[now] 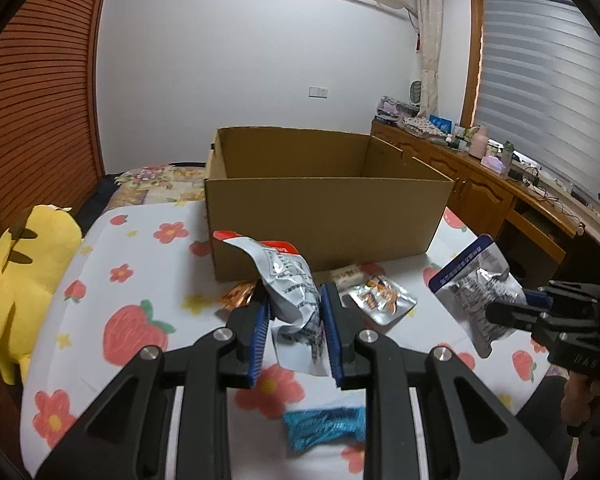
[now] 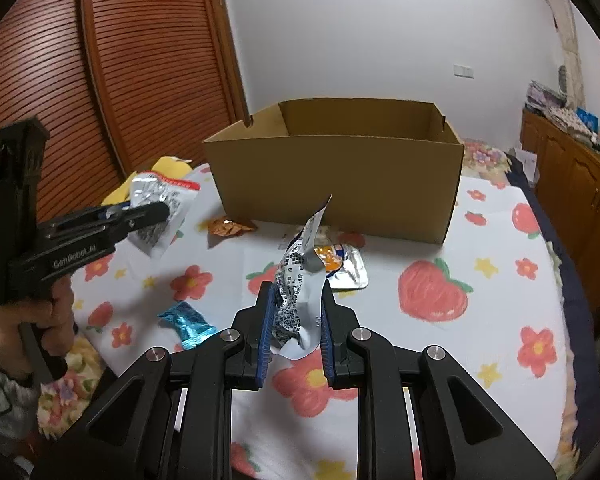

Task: Organize snacks
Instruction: 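Grasp the silver-blue pouch with right tool while left tool grasps a silver packet, then carry both packets over the box and open both tools to drop them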

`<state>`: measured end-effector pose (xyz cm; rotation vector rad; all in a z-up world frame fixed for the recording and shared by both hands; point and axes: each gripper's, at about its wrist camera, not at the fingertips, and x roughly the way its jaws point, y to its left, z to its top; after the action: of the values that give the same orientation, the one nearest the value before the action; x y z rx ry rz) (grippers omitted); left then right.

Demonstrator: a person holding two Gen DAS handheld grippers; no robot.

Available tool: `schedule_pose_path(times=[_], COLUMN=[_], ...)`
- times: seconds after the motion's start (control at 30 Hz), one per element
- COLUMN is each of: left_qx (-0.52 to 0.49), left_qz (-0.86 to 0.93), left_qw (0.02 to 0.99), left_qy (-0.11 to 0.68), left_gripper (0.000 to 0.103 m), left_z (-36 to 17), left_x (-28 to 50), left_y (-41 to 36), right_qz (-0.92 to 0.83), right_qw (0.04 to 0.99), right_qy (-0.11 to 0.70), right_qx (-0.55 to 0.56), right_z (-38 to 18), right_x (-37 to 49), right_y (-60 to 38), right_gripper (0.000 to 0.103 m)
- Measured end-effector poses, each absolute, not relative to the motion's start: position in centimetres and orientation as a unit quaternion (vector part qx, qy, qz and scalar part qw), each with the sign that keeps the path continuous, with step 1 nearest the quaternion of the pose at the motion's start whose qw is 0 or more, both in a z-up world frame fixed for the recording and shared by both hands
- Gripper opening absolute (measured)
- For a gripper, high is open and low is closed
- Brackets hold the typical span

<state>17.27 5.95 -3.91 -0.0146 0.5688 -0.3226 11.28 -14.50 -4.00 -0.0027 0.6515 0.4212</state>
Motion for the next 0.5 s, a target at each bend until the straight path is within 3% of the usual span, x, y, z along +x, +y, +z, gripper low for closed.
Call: schedule_pose_path(times=[0.5], left_qx=[0.011], left_qz=[-0.187], left_qw=[0.951], left_qy=[0.245], left_gripper=[0.023], left_z=[-0.4], left_x=[20.8], left_y=[3.8], right_qz=[0.205], right_qw=[0.937], right_qy=[0.281], right_qx=[-0.012], right_z=[-0.6], right_x=[14.3], right_y=[-16.5], right_gripper=[0.018])
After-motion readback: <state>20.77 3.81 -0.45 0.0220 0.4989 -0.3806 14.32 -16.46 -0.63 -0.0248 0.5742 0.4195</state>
